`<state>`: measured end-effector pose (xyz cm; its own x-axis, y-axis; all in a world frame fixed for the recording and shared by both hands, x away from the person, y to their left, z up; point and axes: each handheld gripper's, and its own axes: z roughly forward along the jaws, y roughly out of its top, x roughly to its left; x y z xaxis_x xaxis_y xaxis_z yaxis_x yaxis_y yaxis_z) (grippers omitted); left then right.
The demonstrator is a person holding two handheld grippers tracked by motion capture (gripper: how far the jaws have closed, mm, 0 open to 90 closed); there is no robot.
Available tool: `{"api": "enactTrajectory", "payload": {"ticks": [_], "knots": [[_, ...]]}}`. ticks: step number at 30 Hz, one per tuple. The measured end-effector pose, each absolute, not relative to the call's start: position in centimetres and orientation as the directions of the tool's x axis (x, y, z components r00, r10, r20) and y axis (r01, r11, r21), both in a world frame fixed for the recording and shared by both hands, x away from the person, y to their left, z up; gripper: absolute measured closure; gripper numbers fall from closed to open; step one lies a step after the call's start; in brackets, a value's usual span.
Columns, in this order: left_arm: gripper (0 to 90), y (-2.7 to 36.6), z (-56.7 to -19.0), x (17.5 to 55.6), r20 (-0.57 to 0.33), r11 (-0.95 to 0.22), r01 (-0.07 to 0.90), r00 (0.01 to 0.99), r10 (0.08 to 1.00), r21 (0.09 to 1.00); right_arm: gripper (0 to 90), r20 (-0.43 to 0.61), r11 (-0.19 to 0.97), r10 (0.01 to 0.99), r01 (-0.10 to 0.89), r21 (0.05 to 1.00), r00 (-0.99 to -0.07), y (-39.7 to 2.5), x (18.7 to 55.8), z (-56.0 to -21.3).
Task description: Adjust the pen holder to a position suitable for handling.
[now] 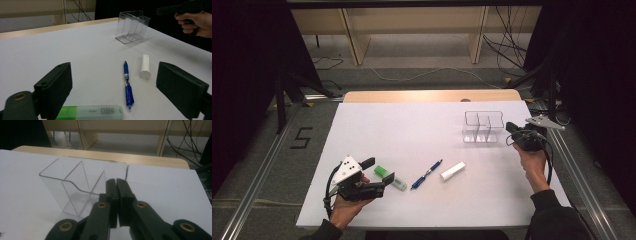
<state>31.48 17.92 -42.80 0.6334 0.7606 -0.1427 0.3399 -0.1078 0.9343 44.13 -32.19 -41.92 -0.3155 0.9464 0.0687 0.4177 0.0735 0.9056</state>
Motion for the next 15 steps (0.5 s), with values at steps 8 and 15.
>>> {"api": "enactTrajectory", "payload": {"ticks": [8,15], "knots": [[12.9,17.9,-42.7,31.5,-0.139,-0.108,0.334,0.634,0.761,0.936,90.0,0.069,0.077,0.956,0.474,0.877,-0.284,-33.3,46.5,-43.6],[12.9,18.0,-42.8,31.5,-0.142,-0.107,0.340,0.632,0.762,0.934,90.0,0.103,0.059,0.954,0.511,0.858,-0.283,-33.8,47.8,-45.0]]}}
